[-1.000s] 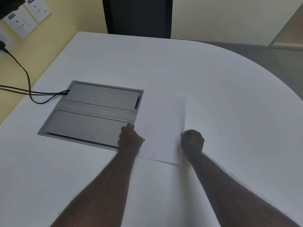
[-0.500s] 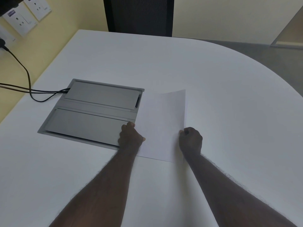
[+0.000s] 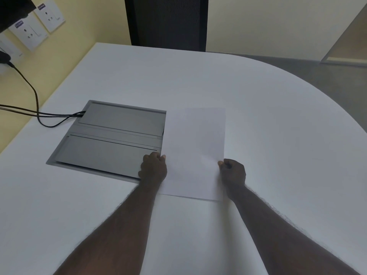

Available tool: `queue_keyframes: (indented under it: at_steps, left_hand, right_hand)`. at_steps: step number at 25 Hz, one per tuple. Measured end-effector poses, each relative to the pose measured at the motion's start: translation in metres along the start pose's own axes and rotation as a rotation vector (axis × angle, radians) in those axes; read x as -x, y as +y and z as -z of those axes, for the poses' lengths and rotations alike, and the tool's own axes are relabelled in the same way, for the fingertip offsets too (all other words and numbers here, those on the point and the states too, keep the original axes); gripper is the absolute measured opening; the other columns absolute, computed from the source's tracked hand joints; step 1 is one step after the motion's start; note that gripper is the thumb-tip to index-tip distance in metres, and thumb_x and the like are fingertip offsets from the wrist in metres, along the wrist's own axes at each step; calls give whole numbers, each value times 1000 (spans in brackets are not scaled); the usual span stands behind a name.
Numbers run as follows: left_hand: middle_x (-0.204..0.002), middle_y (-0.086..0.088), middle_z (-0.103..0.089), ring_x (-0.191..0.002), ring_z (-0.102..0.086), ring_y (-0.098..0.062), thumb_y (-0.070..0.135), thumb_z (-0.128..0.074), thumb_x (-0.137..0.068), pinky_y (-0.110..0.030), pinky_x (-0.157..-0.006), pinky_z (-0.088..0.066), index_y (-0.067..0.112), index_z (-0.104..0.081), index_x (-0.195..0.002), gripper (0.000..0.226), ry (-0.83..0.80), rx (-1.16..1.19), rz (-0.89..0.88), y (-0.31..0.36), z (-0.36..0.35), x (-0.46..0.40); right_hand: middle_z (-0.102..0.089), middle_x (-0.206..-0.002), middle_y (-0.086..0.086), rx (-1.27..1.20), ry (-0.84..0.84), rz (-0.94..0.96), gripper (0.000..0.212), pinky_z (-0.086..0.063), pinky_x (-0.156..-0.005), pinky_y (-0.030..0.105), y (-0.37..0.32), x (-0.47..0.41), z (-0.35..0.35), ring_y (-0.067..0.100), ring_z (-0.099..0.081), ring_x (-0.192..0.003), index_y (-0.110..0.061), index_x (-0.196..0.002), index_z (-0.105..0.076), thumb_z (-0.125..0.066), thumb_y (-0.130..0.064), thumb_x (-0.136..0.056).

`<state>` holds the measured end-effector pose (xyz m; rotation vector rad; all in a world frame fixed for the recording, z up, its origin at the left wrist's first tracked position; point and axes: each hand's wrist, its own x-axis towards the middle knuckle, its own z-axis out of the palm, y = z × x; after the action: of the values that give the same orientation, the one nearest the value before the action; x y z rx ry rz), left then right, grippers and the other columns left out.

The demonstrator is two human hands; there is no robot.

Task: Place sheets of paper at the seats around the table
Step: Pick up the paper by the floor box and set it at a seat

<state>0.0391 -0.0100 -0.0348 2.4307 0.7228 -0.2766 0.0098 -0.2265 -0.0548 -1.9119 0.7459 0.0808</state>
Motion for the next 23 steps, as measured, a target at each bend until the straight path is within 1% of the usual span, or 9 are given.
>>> queue_keyframes:
  at_steps: [4, 8, 10, 13, 15, 17, 19, 21, 23]
  left_hand:
    - [-111, -8, -65, -103, -56, -31, 29, -47, -98, -40, -87, -38, 15, -64, -101, 22, 54, 55, -45, -4, 11, 6]
    - [-108, -5, -67, -102, -57, -30, 28, -49, -97, -40, -86, -37, 17, -65, -99, 20, 104, 71, -100, -8, 31, 21]
    - [-108, -4, -68, -102, -58, -30, 27, -49, -96, -40, -87, -37, 18, -66, -98, 19, 122, 98, -116, -11, 44, 31]
    - [-108, -1, -69, -102, -58, -29, 27, -50, -96, -39, -85, -34, 19, -66, -97, 18, 149, 135, -150, -11, 70, 49]
    - [-106, -1, -70, -100, -58, -29, 27, -51, -96, -38, -83, -33, 19, -66, -94, 17, 168, 159, -184, -9, 87, 63]
    - [-104, -1, -70, -98, -59, -29, 27, -51, -96, -37, -81, -32, 19, -65, -92, 17, 185, 190, -222, -7, 107, 79]
    - [-104, -2, -70, -99, -59, -29, 27, -51, -96, -37, -82, -32, 19, -66, -92, 17, 202, 217, -255, -4, 126, 95]
    - [-104, -2, -70, -101, -59, -29, 27, -51, -96, -38, -85, -34, 19, -66, -94, 17, 217, 246, -292, -3, 144, 112]
    - [-103, -2, -69, -99, -59, -29, 27, -51, -96, -38, -83, -33, 20, -65, -92, 16, 233, 265, -326, -4, 160, 128]
  right_hand:
    - [-32, -68, 4, -80, -13, -23, 33, -22, -61, 29, 0, 9, 8, 19, -25, -65, -2, -65, -42, -60, -16, -90]
    - [-26, -64, 0, -119, 4, -4, 40, -18, -58, 30, -13, 28, 15, 19, -21, -63, -18, -61, -32, -60, -15, -89]
    - [-27, -63, 0, -132, 6, -1, 40, -20, -58, 30, -24, 41, 20, 19, -22, -63, -19, -60, -33, -60, -15, -90]
    - [-34, -69, 13, -153, 11, 16, 29, -28, -65, 29, -42, 66, 33, 21, -31, -68, -2, -67, -50, -60, -16, -90]
    - [-44, -76, 28, -169, 26, 33, 28, -34, -68, 30, -55, 83, 45, 19, -39, -71, 10, -83, -60, -60, -17, -90]
    - [-47, -73, 20, -194, 39, 69, 27, -36, -68, 30, -69, 103, 58, 19, -41, -71, 8, -85, -62, -60, -18, -90]
    - [-44, -72, 7, -220, 60, 101, 27, -33, -67, 30, -81, 121, 70, 21, -37, -70, 5, -75, -58, -60, -17, -90]
    - [-45, -72, 5, -234, 79, 138, 27, -33, -67, 30, -91, 142, 82, 22, -37, -70, 5, -75, -58, -60, -17, -90]
    - [-52, -75, 5, -257, 95, 166, 25, -37, -70, 30, -99, 163, 93, 20, -42, -72, 6, -84, -64, -61, -18, -90]
